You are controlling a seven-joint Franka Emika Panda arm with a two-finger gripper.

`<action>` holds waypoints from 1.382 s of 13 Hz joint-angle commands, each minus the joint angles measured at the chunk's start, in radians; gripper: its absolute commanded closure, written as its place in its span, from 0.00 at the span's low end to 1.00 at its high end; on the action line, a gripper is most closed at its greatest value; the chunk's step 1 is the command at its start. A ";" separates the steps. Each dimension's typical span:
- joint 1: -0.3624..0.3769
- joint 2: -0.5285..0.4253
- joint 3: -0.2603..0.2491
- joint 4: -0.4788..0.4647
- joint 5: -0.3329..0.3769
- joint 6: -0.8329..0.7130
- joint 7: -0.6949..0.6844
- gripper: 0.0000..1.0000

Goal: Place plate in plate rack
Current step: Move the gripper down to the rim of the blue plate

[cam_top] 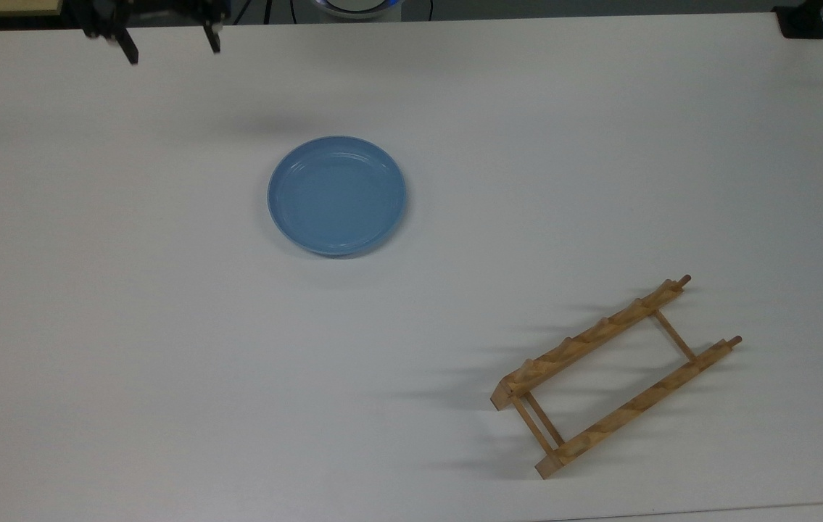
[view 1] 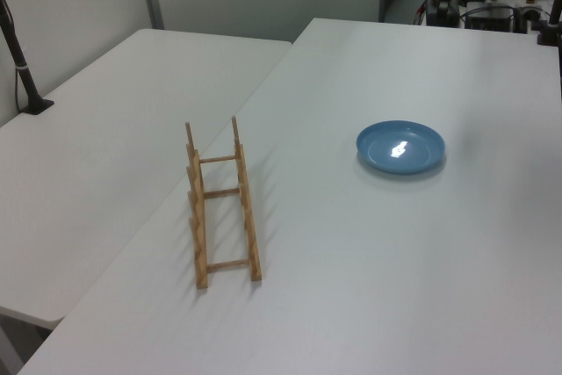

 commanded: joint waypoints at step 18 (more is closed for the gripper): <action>0.132 0.251 0.012 -0.265 -0.015 0.543 0.475 0.59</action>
